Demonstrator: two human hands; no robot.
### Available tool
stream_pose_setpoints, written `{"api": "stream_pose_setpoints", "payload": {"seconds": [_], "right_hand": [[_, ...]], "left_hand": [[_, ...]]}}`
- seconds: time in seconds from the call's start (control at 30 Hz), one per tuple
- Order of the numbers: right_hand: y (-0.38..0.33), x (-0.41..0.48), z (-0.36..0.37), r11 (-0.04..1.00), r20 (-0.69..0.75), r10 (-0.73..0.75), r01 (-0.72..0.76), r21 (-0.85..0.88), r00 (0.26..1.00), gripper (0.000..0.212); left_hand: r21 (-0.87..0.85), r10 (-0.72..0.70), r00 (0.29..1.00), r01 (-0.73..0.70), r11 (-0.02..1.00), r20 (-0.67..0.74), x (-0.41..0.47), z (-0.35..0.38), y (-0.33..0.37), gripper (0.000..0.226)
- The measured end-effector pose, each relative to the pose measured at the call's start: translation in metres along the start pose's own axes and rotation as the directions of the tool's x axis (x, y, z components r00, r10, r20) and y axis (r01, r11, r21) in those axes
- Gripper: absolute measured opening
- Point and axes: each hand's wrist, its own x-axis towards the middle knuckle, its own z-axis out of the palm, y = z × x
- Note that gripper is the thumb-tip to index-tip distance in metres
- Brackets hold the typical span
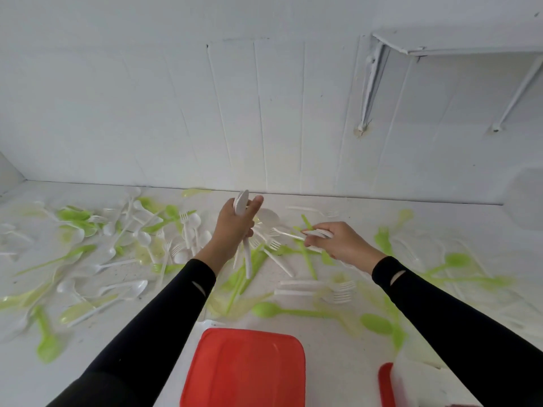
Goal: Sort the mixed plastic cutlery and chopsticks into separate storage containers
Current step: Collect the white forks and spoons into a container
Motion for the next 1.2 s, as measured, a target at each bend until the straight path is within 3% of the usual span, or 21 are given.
{"api": "stream_pose_setpoints", "payload": {"seconds": [0.13,0.3,0.43,0.63,0.73,0.8,0.9,1.03,1.1,1.2], "right_hand": [[-0.004,-0.028,-0.017,0.992,0.095,-0.078,0.068,0.107,0.992,0.017],[0.029,-0.057,-0.059,0.994,-0.025,-0.01,0.008,-0.107,1.0,0.015],[0.06,-0.074,-0.103,0.972,-0.063,0.099,-0.11,-0.208,0.993,0.028],[0.084,-0.081,-0.147,0.967,-0.185,0.208,-0.231,-0.111,0.96,0.021],[0.098,-0.089,-0.172,0.96,-0.229,0.264,-0.277,-0.026,0.937,0.059],[0.103,-0.096,-0.191,0.965,-0.263,0.245,-0.262,-0.028,0.933,0.072],[0.104,-0.107,-0.219,0.966,-0.235,0.254,-0.256,0.025,0.938,0.054],[0.107,-0.121,-0.249,0.914,-0.21,0.31,-0.229,0.335,0.927,0.023],[0.112,-0.128,-0.254,0.879,-0.254,0.268,-0.128,0.459,0.929,0.018],[0.119,-0.142,-0.255,0.886,-0.29,0.2,-0.047,0.462,0.936,0.02]], "left_hand": [[-0.11,-0.057,0.997,0.063,0.992,0.053,-0.014,0.044,-0.001,0.031],[-0.096,-0.067,0.996,0.073,0.993,0.057,-0.03,0.103,0.001,0.013],[-0.219,-0.028,0.997,0.043,0.975,0.072,-0.046,0.147,0.013,0.013],[-0.217,0.004,0.995,0.017,0.976,0.096,-0.07,0.204,0.036,0.045],[-0.191,-0.033,0.99,0.059,0.98,0.137,-0.078,0.228,0.044,0.054],[-0.225,-0.062,0.981,0.103,0.969,0.186,-0.081,0.245,0.047,0.063],[-0.281,-0.082,0.973,0.142,0.949,0.215,-0.088,0.276,0.05,0.057],[-0.422,-0.146,0.965,0.228,0.877,0.218,-0.096,0.32,0.043,0.04],[-0.478,-0.143,0.964,0.237,0.846,0.225,-0.099,0.34,0.035,0.033],[-0.498,-0.145,0.969,0.229,0.837,0.202,-0.107,0.368,0.021,0.036]]}}
